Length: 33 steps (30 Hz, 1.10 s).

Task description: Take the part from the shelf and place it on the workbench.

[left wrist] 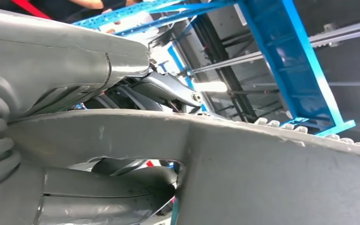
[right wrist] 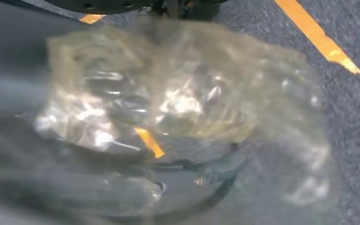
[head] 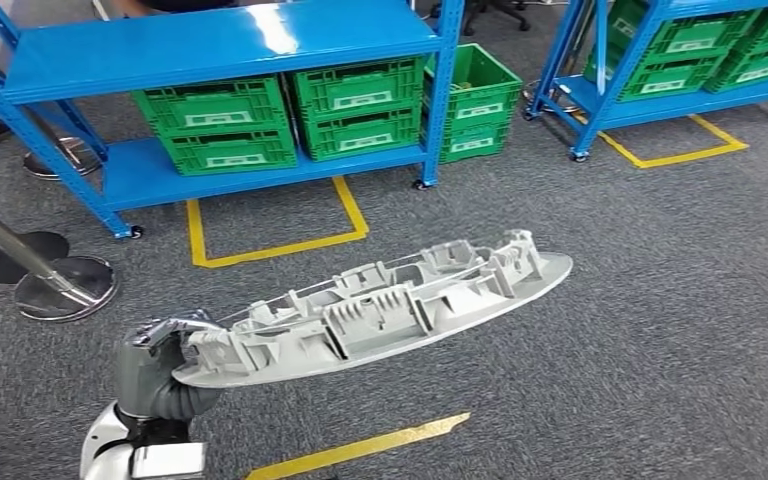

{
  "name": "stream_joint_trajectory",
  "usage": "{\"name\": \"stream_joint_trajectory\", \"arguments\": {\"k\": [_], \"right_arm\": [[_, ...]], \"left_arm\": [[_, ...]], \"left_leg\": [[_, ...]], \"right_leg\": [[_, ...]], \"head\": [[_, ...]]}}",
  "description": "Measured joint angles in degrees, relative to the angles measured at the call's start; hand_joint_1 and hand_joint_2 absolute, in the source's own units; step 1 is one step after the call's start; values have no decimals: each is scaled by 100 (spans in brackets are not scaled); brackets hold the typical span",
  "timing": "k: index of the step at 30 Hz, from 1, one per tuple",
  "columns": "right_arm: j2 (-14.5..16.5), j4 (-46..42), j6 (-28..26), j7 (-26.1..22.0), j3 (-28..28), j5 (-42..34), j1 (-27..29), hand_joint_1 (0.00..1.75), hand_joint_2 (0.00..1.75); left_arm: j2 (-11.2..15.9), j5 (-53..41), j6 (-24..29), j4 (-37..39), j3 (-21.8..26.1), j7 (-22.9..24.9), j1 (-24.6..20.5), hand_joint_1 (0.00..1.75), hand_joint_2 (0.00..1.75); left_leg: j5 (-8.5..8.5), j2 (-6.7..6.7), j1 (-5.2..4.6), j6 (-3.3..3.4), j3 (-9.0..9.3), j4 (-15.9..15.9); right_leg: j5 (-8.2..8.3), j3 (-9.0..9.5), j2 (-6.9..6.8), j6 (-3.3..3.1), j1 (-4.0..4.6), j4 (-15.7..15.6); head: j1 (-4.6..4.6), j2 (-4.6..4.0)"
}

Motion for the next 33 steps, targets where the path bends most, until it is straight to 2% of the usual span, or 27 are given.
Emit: {"name": "stream_joint_trajectory", "arguments": {"k": [1, 2, 3, 4, 5, 6, 8, 9, 10, 11, 12, 14, 16, 17, 18, 19, 20, 21, 23, 24, 25, 27, 28, 30, 31, 32, 33], "right_arm": [[1, -3, -17, -12, -14, 32, -18, 0, 0], [2, -3, -27, -19, -27, 68, -32, 0, 0], [2, -4, -35, -24, -39, 101, -40, 0, 0], [2, -4, -42, -25, -54, 134, -44, 0, 0], [2, -4, -48, -25, -72, 162, -44, 0, 0], [2, -4, -55, -25, -90, 186, -47, 0, 0], [2, -2, -68, -24, -110, 227, -74, 0, 0], [2, 1, -72, -24, -114, 240, -88, 0, 0], [2, 3, -76, -23, -117, 251, -98, 0, 0], [2, 4, -81, -23, -127, 257, -100, 0, 0], [3, 5, -87, -23, -139, 261, -97, 0, 0], [4, 5, -102, -23, -163, 266, -96, 0, 0], [6, 7, -107, -23, -170, 273, -109, 0, 0], [7, 8, -107, -23, -174, 277, -117, 0, 0], [8, 10, -107, -23, -181, 280, -121, 0, 0], [9, 11, -107, -23, -192, 284, -123, 0, 0], [9, 12, -107, -25, -205, 287, -124, 0, 0], [9, 12, -106, -31, -221, 292, -126, 0, 0], [19, 17, -99, -48, -246, 302, -143, 0, 0], [25, 21, -95, -58, -258, 306, -157, 0, 0], [33, 25, -89, -67, -273, 314, -165, 0, 0], [44, 28, -70, -83, -312, 355, -161, 0, 0], [50, 27, -52, -87, -338, 384, -153, 0, 0], [63, 8, 8, -77, -387, 447, -153, 0, 0], [73, -15, 52, -62, -404, 479, -158, 0, 0], [85, -46, 94, -41, -421, 511, -161, 0, 0], [97, -79, 133, -17, -438, 541, -156, 0, 0]], "left_arm": [[0, -23, -3, 0, 17, 34, 2, 175, 175], [1, -40, -16, 0, 39, 77, 3, 175, 175], [1, -54, -43, 0, 64, 119, 3, 175, 175], [1, -62, -87, 0, 91, 163, -4, 175, 175], [0, -60, -145, 0, 120, 202, -18, 175, 175], [-1, -47, -215, 0, 152, 237, -38, 175, 175], [-1, 1, -334, 0, 216, 286, -85, 175, 175], [-1, 28, -377, 1, 245, 302, -108, 175, 175], [0, 48, -401, 1, 271, 310, -130, 175, 175], [-1, 60, -416, 2, 290, 314, -152, 175, 175], [-1, 65, -425, 2, 308, 315, -174, 175, 175], [1, 67, -429, 2, 341, 315, -200, 175, 175], [4, 64, -430, 5, 372, 315, -203, 175, 175], [8, 58, -435, 13, 383, 320, -201, 175, 175], [11, 50, -455, 24, 394, 336, -202, 175, 175], [16, 39, -492, 37, 404, 366, -205, 175, 175], [20, 24, -544, 52, 416, 405, -211, 175, 175], [24, 3, -597, 66, 431, 444, -219, 175, 175], [31, -47, -679, 92, 474, 489, -238, 175, 175], [34, -68, -709, 105, 499, 495, -250, 175, 175], [37, -89, -744, 116, 523, 498, -262, 175, 175], [41, -158, -836, 134, 568, 506, -282, 175, 175], [42, -212, -884, 142, 590, 515, -287, 175, 175], [47, -308, -949, 159, 633, 532, -283, 175, 175], [51, -340, -969, 170, 651, 533, -272, 175, 175], [57, -360, -984, 181, 668, 527, -256, 175, 175], [63, -374, -1002, 195, 685, 517, -236, 175, 175]], "left_leg": [[-5, 78, -5, 15, 0, -1], [-10, 163, -11, 21, 0, 0], [-14, 242, -15, 21, 0, 1], [-19, 315, -17, 18, 2, 2], [-26, 381, -17, 9, 9, 4], [-35, 443, -17, -5, 21, 5], [-64, 546, -50, -59, 43, 20], [-72, 591, -69, -90, 51, 28], [-74, 633, -86, -118, 56, 35], [-72, 680, -85, -142, 61, 37], [-90, 671, -75, -174, 64, 48], [-278, 454, -44, -238, -11, 264], [-655, 189, -26, -274, -284, 911], [-818, 146, -25, -277, -457, 1300], [-892, 128, -25, -272, -584, 1580], [-854, 120, -26, -259, -629, 1676], [-707, 102, -28, -237, -573, 1547], [-486, 52, -29, -203, -427, 1226], [-141, -187, -26, -116, -100, 502], [-84, -282, -27, -84, 7, 256], [-93, -332, -29, -66, 51, 139], [-111, -238, -22, -61, 73, 47], [-92, -175, -10, -55, 85, 7], [-56, -27, 14, -33, 114, -66], [-54, 49, 5, -24, 119, -71], [-56, 129, -2, -17, 116, -69], [-59, 211, -8, -19, 116, -66]], "right_leg": [[-185, -204, -122, 18, 4, 387], [-328, -398, -173, 35, 0, 759], [-378, -520, -190, 49, -2, 992], [-316, -531, -204, 57, -2, 1011], [-152, -414, -233, 57, -2, 790], [55, -200, -308, 51, -2, 397], [315, 203, -508, -2, 25, -341], [355, 303, -560, -38, 35, -523], [348, 320, -554, -78, 48, -568], [367, 315, -482, -118, 44, -566], [380, 304, -430, -152, 38, -568], [413, 294, -317, -219, 19, -579], [435, 280, -195, -260, 11, -582], [440, 273, -123, -272, 16, -581], [444, 270, -47, -277, 21, -579], [446, 271, 31, -280, 27, -576], [448, 276, 110, -279, 32, -573], [450, 284, 188, -276, 36, -571], [460, 279, 336, -257, 38, -564], [472, 253, 402, -235, 33, -556], [487, 219, 460, -206, 23, -551], [516, 150, 543, -137, 10, -554], [493, 113, 470, -107, 16, -522], [272, -84, 152, -58, 32, -167], [91, -251, -27, -36, 34, 176], [-82, -438, -124, -17, 25, 560], [-186, -584, -169, 2, 16, 865]], "head": [[12, 0], [16, 0], [15, 0], [16, 0], [17, 0], [19, 0], [16, 0], [7, 0], [-2, 0], [-9, 0], [-10, 0], [-21, 0], [-41, 0], [-45, 0], [-46, 0], [-45, 0], [-45, 0], [-45, 0], [-41, 0], [-45, 0], [-46, 1], [-55, 1], [-45, 1], [-9, 0], [9, 0], [20, 0], [20, 0]]}}
